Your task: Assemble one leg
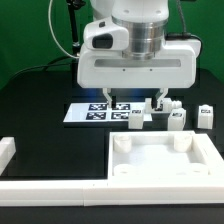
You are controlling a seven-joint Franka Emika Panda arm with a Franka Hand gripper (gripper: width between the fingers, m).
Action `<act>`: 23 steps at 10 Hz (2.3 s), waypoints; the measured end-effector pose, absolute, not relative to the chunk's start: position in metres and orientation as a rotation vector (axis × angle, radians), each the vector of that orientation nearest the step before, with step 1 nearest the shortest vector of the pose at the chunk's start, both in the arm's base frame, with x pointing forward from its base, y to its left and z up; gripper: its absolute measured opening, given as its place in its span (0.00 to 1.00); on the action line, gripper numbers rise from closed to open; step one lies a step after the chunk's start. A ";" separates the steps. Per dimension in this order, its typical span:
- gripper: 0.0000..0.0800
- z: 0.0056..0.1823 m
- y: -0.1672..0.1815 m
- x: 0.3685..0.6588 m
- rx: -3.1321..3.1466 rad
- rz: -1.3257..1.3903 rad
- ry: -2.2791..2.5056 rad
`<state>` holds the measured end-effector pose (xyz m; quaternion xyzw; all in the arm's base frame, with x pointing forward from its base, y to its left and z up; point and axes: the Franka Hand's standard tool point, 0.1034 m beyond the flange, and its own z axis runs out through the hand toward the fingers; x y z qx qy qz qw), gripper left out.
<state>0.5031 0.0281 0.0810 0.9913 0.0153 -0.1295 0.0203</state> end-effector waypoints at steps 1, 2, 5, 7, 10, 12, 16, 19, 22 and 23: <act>0.81 0.082 0.030 0.492 3.052 -0.556 0.051; 0.81 0.088 0.025 0.483 2.995 -0.793 0.060; 0.81 0.088 0.019 0.488 2.844 -1.115 0.061; 0.81 0.076 0.024 0.482 2.797 -1.179 -0.069; 0.81 0.077 0.027 0.471 2.790 -1.232 -0.184; 0.81 0.077 0.022 0.469 2.788 -1.253 -0.184; 0.81 0.050 0.024 0.445 2.831 -1.389 -0.356; 0.81 0.043 0.035 0.433 2.847 -1.439 -0.388; 0.81 0.042 0.033 0.430 2.844 -1.454 -0.403; 0.81 0.032 0.030 0.419 2.828 -1.494 -0.440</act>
Offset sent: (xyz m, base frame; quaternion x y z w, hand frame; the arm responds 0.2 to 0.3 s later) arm 0.0000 0.0000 0.0000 0.0000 -0.1296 0.0000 0.9916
